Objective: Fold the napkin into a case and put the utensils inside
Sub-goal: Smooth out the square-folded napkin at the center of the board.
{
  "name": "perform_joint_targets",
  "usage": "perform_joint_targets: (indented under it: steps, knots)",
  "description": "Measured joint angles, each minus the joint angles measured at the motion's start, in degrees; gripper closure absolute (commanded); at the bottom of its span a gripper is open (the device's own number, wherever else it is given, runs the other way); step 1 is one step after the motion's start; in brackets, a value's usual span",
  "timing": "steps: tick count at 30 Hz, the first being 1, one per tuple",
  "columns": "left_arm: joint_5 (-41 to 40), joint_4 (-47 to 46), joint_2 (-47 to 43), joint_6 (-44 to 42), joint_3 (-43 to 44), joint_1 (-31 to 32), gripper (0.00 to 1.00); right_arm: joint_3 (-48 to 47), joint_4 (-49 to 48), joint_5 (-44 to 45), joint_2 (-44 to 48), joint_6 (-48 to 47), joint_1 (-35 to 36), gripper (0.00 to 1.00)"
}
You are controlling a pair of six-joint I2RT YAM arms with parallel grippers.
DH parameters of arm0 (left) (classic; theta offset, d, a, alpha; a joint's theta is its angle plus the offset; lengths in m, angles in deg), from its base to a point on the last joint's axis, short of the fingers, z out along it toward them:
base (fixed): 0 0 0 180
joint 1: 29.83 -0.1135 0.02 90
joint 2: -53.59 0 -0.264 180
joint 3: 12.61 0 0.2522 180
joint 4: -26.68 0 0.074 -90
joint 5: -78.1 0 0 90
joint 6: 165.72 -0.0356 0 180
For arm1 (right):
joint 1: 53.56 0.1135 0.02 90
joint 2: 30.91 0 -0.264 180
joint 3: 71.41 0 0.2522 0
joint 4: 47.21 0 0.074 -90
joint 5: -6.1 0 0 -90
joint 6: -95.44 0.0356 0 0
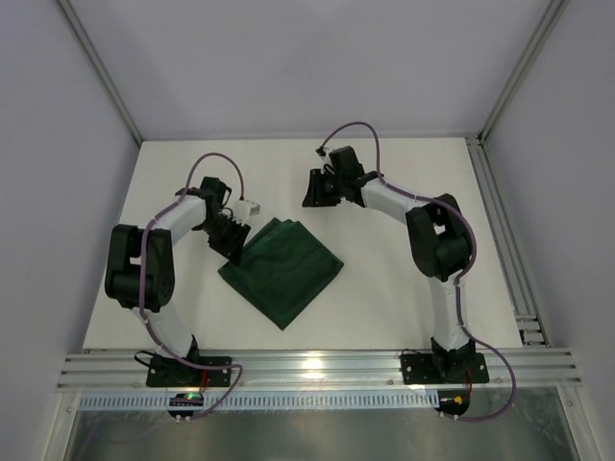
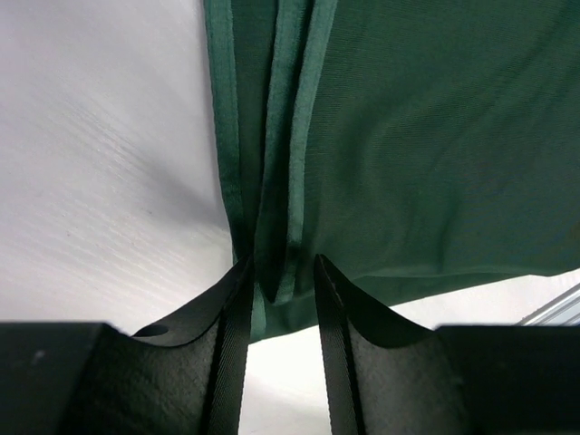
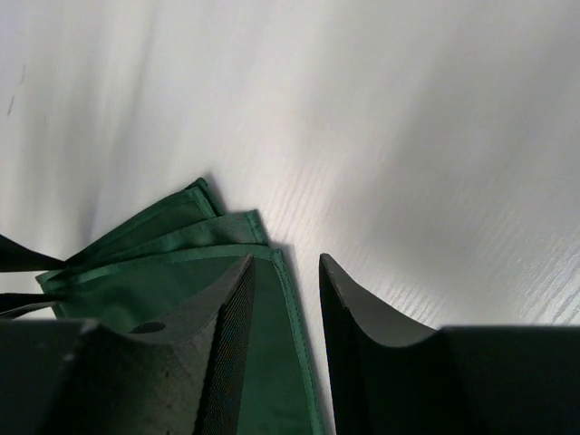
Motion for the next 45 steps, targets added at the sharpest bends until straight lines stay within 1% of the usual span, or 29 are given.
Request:
perform_joint_targets:
  steps: [2, 3, 5, 8, 9, 11, 19, 24, 25, 29, 37, 39, 41, 45]
  knots:
    - [-0.5, -0.6, 0.7, 0.0, 0.0, 0.0, 0.71, -1.1, 0.9, 0.4, -1.6, 0.1, 0.0, 0.62]
    - [-0.7, -0.9, 1.1, 0.1, 0.0, 0.0, 0.77, -1.3, 1.2, 0.5, -2.2, 0.2, 0.0, 0.62]
    - [-1.0, -1.2, 1.8, 0.2, 0.0, 0.0, 0.81, -1.4, 1.7, 0.6, -2.8, 0.5, 0.0, 0.62]
    - [-1.1, -1.1, 1.9, 0.0, 0.0, 0.0, 0.79, -1.4, 2.0, 0.8, -3.3, 0.8, 0.0, 0.62]
    - [-1.1, -1.1, 1.8, 0.0, 0.0, 0.0, 0.75, -1.4, 1.9, 0.9, -3.3, 0.9, -0.1, 0.62]
    - [-1.2, -1.1, 1.4, -0.2, 0.0, 0.0, 0.72, -1.0, 1.4, 0.9, -3.3, 1.2, -0.4, 0.63]
    - [-1.2, -0.3, 0.4, -0.3, 0.0, 0.0, 0.71, 3.6, -0.8, 0.5, -3.3, 2.6, -1.0, 0.63]
    - [-1.6, 0.9, 0.3, -0.6, 0.0, 0.0, 0.72, 4.5, -2.8, 0.1, -3.3, 2.9, -1.2, 0.63]
    - [-1.8, 1.0, 0.2, -0.7, 0.0, 0.0, 0.73, 4.6, -3.1, 0.0, -3.3, 3.0, -1.2, 0.63]
    - [-2.2, 1.7, -0.4, -1.2, -0.1, 0.0, 0.83, 4.9, -3.9, 0.0, -3.3, 3.4, -1.3, 0.63]
    - [-2.4, 2.4, -2.3, -1.7, -0.1, 0.0, 0.93, 6.0, -5.3, 0.0, -2.9, 4.0, -1.5, 0.64]
    - [-2.4, 2.5, -2.4, -1.7, -0.1, 0.0, 0.93, 6.4, -5.9, -0.1, -2.8, 4.2, -1.5, 0.64]
    - [-2.4, 2.7, -2.4, -1.7, -0.1, 0.0, 0.99, 6.7, -6.2, -0.1, -2.7, 4.2, -1.5, 0.64]
    - [-2.3, 3.0, -2.6, -1.7, -0.1, 0.0, 1.00, 7.0, -6.6, -0.2, -2.6, 4.5, -1.6, 0.65]
